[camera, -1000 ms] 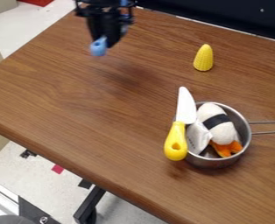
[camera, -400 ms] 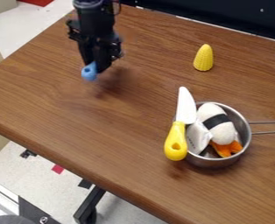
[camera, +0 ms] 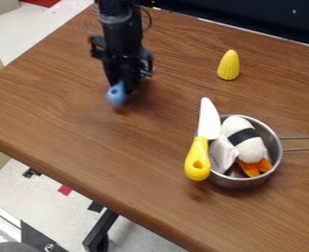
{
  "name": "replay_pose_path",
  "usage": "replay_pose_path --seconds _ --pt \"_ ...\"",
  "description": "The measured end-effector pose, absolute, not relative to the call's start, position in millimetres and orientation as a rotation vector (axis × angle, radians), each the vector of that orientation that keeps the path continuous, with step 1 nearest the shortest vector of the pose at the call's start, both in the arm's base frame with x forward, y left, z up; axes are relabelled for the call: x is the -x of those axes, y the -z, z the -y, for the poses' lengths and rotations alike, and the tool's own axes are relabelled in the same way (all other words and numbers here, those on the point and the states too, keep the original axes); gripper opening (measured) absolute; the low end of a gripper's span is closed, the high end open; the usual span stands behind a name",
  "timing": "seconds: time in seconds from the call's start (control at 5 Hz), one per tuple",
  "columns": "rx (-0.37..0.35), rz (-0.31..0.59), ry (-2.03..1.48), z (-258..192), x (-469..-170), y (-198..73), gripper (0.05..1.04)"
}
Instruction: Moving the spoon on the middle of the table
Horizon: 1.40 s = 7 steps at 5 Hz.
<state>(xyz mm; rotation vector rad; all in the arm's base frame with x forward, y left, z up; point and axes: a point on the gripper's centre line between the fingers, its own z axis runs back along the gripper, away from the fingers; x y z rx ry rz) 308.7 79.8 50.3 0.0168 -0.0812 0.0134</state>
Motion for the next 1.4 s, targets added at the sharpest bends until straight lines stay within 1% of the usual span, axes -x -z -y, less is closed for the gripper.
replay_pose_path --seconds 0.2,0.4,0.6,0.8,1.0,1.2,1.4 --pt "-0.002 0.086 -0.037 -75 -310 -50 0.353" --pt "-0.017 0.079 -0.023 -72 -312 -45 0.644" --pt "-0.011 0.068 -0.027 -71 -312 -48 0.928" --pt "-0.003 0.056 -0.033 -71 -316 -58 1.005" --pt "0.016 0.034 -0.052 -76 -316 -71 1.001" --pt "0.037 0.051 -0.087 -78 -323 -94 1.001" --pt "0.065 0.094 -0.116 -75 -334 -107 1.001"
